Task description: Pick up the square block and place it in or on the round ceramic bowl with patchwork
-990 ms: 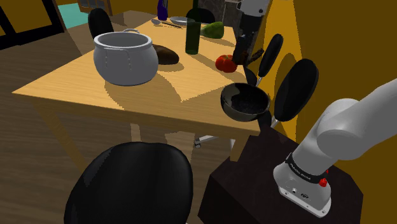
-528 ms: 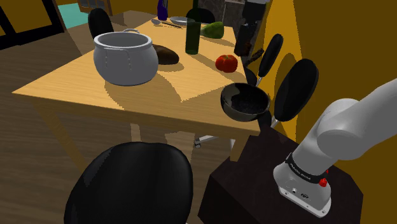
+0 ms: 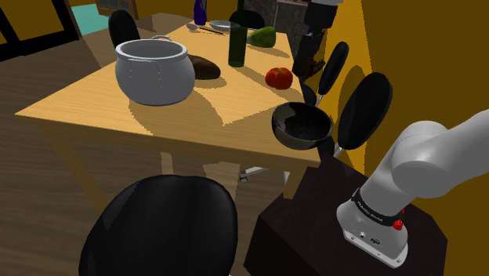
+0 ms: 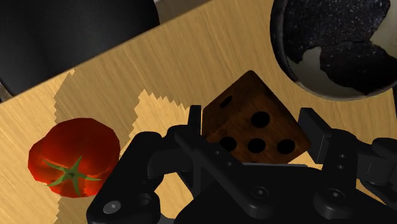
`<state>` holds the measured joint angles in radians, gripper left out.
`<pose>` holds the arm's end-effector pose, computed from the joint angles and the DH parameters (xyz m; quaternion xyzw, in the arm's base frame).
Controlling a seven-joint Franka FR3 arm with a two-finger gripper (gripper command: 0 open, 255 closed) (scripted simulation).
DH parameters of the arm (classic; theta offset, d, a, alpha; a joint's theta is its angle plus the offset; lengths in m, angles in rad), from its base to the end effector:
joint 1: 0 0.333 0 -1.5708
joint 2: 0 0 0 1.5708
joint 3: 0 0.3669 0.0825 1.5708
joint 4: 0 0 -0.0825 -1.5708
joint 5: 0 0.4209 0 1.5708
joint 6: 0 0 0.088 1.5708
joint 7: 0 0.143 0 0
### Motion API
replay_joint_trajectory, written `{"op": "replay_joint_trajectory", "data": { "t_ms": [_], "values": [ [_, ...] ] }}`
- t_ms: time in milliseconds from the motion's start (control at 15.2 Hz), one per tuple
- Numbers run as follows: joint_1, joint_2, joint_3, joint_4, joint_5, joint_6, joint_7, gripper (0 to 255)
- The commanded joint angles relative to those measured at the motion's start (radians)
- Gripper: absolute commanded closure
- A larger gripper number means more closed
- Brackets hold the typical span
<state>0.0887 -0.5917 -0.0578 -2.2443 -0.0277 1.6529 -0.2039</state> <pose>0.3785 0.0034 0.5879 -0.9924 -0.1231 0.0000 0.0023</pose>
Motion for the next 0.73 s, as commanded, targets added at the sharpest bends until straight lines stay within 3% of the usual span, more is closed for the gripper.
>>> {"op": "replay_joint_trajectory", "data": {
  "t_ms": [0,528,660],
  "values": [
    [0.01,-0.049,0.028,-0.036,0.014,-0.014,0.035,255],
    [0.078,-0.249,0.18,-0.154,0.123,-0.091,0.207,255],
    [0.079,-0.256,0.182,-0.185,0.125,-0.067,0.207,255]
  ]
}}
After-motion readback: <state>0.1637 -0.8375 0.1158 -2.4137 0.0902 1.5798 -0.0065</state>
